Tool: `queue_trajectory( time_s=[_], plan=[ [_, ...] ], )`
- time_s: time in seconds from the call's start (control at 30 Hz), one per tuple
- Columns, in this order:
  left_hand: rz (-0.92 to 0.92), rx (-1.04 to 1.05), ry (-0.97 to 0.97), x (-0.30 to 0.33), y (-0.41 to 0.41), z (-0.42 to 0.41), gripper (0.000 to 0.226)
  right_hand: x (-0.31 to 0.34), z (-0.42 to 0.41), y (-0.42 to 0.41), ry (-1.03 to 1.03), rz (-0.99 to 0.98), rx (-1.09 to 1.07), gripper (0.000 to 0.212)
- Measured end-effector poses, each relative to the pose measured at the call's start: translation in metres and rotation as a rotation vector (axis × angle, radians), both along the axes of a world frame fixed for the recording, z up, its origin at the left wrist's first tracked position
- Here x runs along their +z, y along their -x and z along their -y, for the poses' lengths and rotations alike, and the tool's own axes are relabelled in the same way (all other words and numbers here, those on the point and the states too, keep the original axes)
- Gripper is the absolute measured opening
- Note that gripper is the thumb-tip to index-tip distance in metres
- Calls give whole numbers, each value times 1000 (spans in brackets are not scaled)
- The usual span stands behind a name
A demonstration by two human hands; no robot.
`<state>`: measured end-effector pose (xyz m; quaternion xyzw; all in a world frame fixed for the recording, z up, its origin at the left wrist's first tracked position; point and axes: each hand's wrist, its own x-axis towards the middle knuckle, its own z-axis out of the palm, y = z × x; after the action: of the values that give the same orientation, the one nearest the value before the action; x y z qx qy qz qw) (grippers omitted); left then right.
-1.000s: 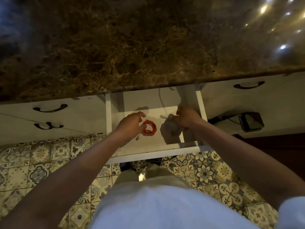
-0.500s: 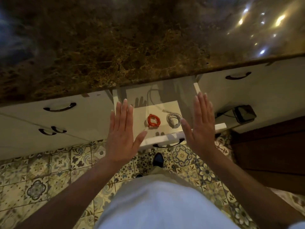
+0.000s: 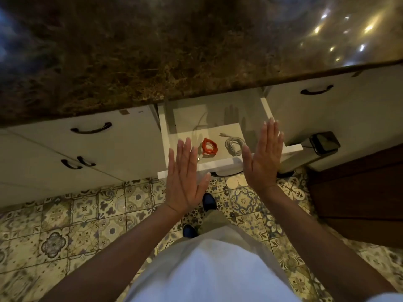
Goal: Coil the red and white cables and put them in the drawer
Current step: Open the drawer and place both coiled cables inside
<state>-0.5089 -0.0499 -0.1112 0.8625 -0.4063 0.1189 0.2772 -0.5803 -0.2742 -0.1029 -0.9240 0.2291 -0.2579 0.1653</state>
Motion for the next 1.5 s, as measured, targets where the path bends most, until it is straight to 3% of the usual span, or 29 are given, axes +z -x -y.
queue_trajectory(
  time_s=[0.9, 1.2, 1.5],
  plan=[
    [58, 190, 25, -2, -152, 64, 73, 3, 70, -158, -28, 210, 195, 65],
    [117, 372, 69, -8, -188, 94, 64, -25, 72, -185, 83, 155, 98, 58],
    [128, 366, 54, -13, -190, 89, 64, -28, 73, -187, 110, 153, 73, 59]
  ],
)
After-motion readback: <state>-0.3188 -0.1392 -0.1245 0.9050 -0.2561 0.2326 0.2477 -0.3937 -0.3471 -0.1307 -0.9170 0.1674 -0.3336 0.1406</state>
